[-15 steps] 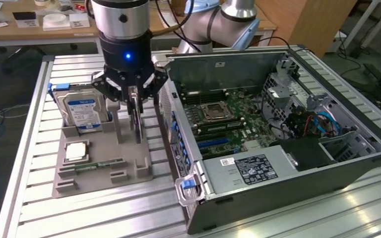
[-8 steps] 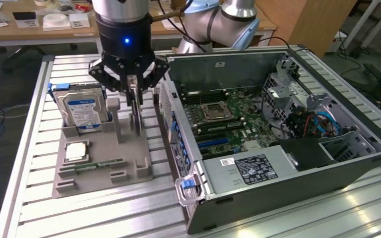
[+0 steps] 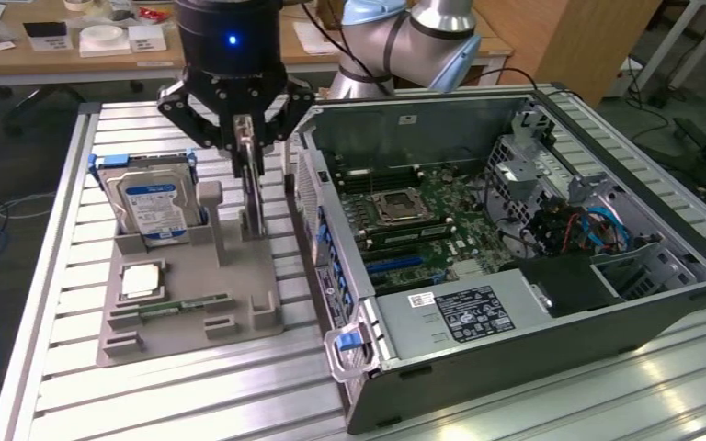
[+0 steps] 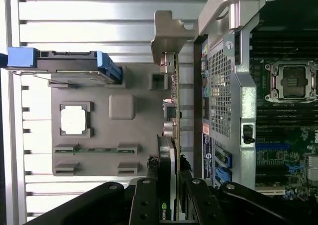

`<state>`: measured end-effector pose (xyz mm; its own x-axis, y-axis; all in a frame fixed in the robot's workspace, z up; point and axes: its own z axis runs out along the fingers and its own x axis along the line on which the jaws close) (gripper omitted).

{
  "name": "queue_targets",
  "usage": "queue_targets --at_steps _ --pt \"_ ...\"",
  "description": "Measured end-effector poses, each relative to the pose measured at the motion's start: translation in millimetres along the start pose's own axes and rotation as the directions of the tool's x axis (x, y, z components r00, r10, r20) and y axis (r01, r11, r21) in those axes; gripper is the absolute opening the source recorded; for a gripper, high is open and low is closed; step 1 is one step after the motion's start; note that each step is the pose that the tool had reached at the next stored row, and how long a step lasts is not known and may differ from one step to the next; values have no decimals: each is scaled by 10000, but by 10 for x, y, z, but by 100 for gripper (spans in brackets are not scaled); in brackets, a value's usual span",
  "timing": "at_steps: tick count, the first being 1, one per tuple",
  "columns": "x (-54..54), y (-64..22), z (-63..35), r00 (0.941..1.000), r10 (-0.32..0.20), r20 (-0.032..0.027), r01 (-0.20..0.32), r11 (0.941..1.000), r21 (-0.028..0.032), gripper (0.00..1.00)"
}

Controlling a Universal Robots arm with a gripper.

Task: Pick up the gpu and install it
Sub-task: 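Pick up the gpu and move the gpu toward the slot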

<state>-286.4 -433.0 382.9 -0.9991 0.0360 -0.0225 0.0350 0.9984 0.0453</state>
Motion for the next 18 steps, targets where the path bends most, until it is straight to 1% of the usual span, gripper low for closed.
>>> queue_targets --at_steps 6,18 --pt "-6 6 -138 10000 0 0 0 10000 0 26" --pt "-6 7 -148 10000 0 0 0 10000 -1 26"
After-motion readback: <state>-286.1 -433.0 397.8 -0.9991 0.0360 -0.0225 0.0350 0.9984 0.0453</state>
